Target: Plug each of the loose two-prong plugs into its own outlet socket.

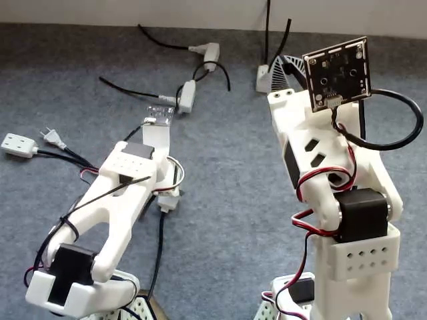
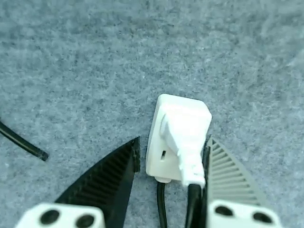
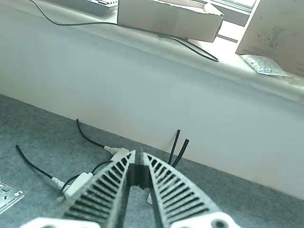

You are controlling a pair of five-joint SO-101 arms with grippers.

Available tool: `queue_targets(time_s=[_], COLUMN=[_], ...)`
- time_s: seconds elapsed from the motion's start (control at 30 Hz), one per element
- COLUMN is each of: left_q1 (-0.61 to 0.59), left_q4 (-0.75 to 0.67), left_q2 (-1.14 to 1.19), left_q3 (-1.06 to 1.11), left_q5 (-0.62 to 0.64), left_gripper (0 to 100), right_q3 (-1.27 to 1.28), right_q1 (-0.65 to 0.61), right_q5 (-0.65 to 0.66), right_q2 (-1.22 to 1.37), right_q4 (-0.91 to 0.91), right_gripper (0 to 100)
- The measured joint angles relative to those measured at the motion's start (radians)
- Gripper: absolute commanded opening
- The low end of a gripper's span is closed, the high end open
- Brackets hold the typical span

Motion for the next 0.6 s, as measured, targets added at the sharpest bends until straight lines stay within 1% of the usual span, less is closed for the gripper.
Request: queue_targets(time_s=[0.1,0.27,0.43,0.53,0.6], left_q1=[0.002,0.002,0.005,0.006,0.006], left_q4=[-0.028,-0.034,-0.041,-0.032,0.003], left_q2=[0.000,0.000,0.066,0.141,0.187], left_q3=[0.012,0.015,0.012,-0.046,-0.097], left_q5=[-0.002,0.000,0.002,-0.002,-0.002], left_gripper=[22,22,15,12,9], right_q3=[0.000,0.000,0.000,0.000,0.000], right_q1=[0.000,0.000,0.000,0.000,0.000], right_q5=[0.000,0.000,0.000,0.000,0.000], right_q2=[0.000,0.000,0.000,0.000,0.000], right_q4=[0.000,0.000,0.000,0.000,0.000], right_gripper=[0.6,0.6,0.6,0.6,0.6])
